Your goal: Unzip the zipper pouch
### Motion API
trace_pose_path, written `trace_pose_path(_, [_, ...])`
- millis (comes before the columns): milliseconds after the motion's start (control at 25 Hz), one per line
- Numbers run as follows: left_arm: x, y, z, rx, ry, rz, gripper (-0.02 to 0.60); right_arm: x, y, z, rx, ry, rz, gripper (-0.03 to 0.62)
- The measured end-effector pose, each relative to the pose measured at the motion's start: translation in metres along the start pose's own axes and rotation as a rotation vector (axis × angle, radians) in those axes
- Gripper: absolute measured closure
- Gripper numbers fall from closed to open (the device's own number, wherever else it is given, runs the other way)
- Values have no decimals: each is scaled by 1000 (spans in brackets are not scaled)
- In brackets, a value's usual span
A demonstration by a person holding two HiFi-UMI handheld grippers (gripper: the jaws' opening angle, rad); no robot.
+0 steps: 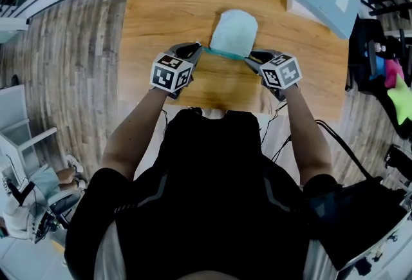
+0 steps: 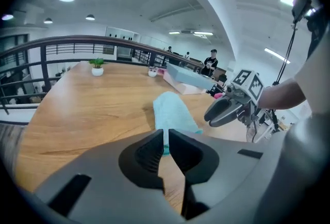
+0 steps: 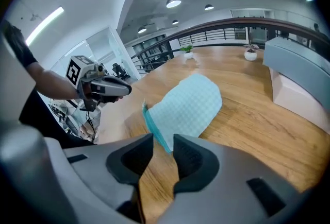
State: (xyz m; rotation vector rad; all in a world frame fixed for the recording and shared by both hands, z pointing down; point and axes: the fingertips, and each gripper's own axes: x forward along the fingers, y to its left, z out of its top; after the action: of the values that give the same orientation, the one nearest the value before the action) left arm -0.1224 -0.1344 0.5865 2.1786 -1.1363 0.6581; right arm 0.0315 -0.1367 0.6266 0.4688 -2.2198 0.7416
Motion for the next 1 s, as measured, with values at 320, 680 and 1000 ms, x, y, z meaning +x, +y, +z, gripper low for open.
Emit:
trace_pose_path(320, [-55,-8,72,95,-220,16,546,-61,22,57,-30,-185,-65,464])
trace_pose_path(680, [-117,-24,141,146,-368,43,546,-147,66,124,-154,-384,-142,450])
trace_pose_path(1000, [-171,-52,199,202,-518,60,546,-250,77,175,-165,-673,-330,461])
